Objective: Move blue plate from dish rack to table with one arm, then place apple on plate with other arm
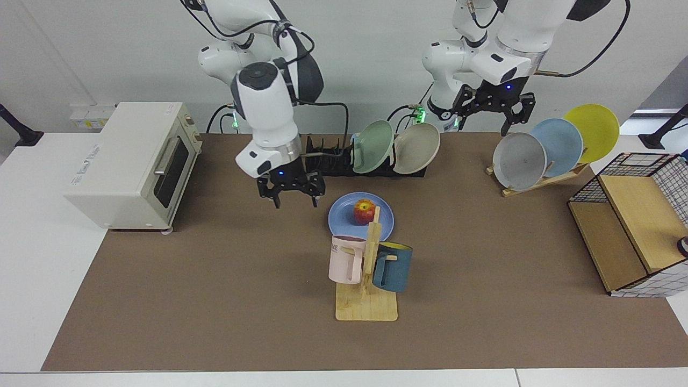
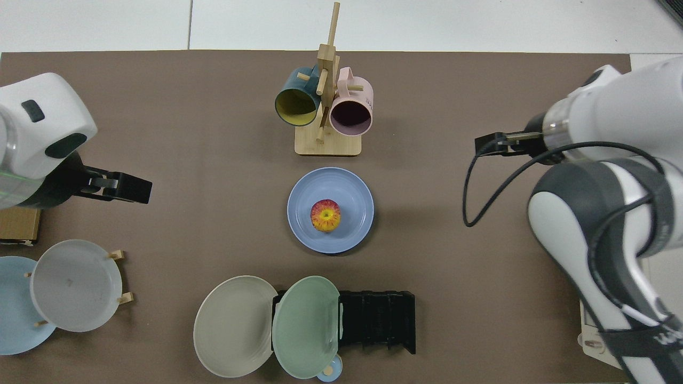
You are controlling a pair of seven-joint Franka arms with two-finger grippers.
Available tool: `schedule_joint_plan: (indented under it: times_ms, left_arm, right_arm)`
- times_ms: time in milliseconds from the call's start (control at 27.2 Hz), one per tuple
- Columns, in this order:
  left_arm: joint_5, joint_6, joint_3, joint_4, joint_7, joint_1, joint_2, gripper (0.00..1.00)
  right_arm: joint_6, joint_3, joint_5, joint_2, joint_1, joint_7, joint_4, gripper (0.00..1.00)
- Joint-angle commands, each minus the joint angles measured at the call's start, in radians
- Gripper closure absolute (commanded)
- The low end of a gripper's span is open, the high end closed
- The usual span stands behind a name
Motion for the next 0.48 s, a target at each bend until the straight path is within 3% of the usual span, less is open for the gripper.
schedule_joint_plan:
  times_ms: [0,221,441]
  left_arm:
    - [-0.013,-0.024,0.015,0.019,-0.004,0.000,0.000,0.00]
    - [-0.013,-0.024,0.016,0.019,-0.004,-0.004,-0.001,0.00]
    - [-0.013,-0.024,0.016,0.019,-0.004,-0.004,0.000,0.00]
  right_arm:
    - [-0.079,0.014,-0.007,-0.088,-0.082,-0.097,-0.035,0.00]
    - [-0.276,0.002,-0.033,-0.102,-0.082,-0.077,0.018,0.00]
    - [-0.267,0.006,-0.071,-0.117,-0.082,-0.052,0.023,0.00]
